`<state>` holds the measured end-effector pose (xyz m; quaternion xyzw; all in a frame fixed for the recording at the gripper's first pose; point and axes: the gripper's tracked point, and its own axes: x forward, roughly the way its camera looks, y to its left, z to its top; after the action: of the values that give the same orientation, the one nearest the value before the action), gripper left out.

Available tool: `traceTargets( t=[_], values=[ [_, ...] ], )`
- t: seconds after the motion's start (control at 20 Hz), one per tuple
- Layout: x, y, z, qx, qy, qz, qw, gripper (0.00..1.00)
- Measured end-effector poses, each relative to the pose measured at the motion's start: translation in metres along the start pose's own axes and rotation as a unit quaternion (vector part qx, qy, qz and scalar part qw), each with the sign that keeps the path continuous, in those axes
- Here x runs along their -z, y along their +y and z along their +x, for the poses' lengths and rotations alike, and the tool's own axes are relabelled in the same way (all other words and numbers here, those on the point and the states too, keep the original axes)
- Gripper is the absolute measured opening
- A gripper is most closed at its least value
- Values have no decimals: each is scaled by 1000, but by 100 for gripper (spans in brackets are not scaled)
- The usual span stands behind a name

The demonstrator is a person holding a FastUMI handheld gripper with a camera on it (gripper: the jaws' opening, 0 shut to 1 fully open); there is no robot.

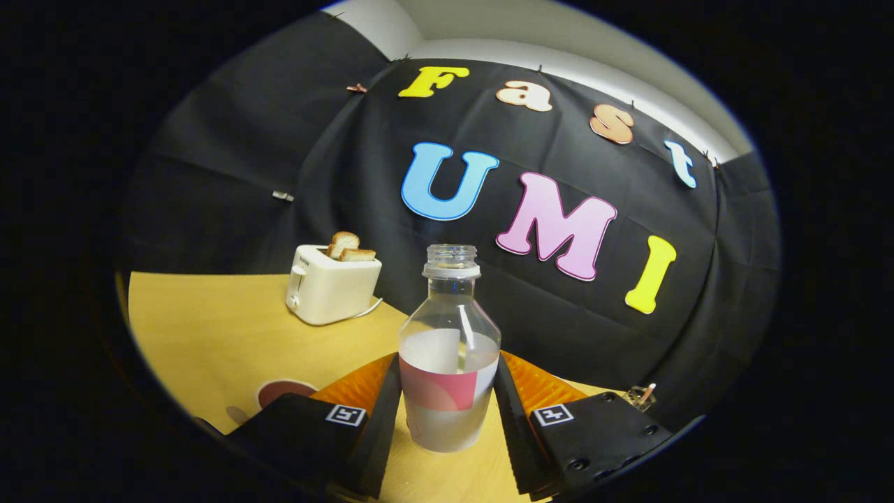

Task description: Take the bottle from table, then pour the juice into the cup, finally place the bottle on the coaster

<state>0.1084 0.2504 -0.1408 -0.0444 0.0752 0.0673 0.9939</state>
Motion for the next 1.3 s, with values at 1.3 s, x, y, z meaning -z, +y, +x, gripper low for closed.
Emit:
traceTargets(
  t=[1.3],
  values=[
    [110,-22,90,41,27,103,993,76]
  ],
)
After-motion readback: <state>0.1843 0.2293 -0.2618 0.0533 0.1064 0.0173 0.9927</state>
